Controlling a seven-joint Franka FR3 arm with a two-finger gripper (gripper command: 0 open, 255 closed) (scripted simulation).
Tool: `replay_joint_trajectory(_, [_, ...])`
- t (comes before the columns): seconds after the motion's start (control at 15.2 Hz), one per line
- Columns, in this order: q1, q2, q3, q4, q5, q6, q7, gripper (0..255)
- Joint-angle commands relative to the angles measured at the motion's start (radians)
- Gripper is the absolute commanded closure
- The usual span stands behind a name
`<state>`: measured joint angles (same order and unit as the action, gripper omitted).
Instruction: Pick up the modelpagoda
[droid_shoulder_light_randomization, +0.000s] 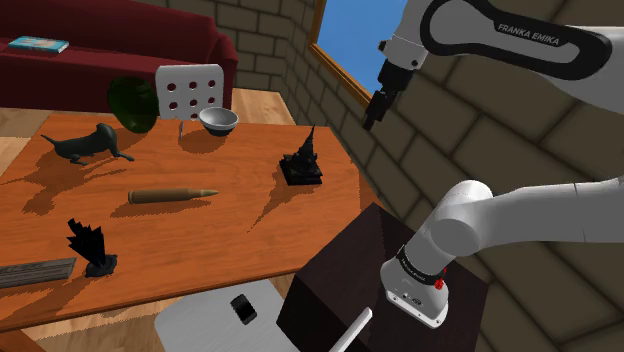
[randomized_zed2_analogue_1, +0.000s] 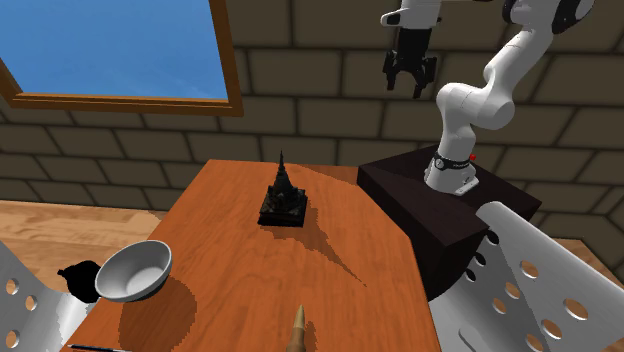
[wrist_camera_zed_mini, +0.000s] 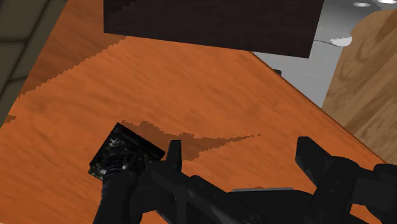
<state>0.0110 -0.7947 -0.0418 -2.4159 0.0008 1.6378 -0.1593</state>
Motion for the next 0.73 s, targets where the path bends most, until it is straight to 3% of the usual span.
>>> replay_joint_trajectory(0.0, [0.000, 0.000, 0.000, 0.000, 0.000, 0.000, 0.000, 0])
replay_joint_trajectory(0.66, [-0.010, 0.499, -0.044, 0.262, -0.133, 0.038, -0.142, 0])
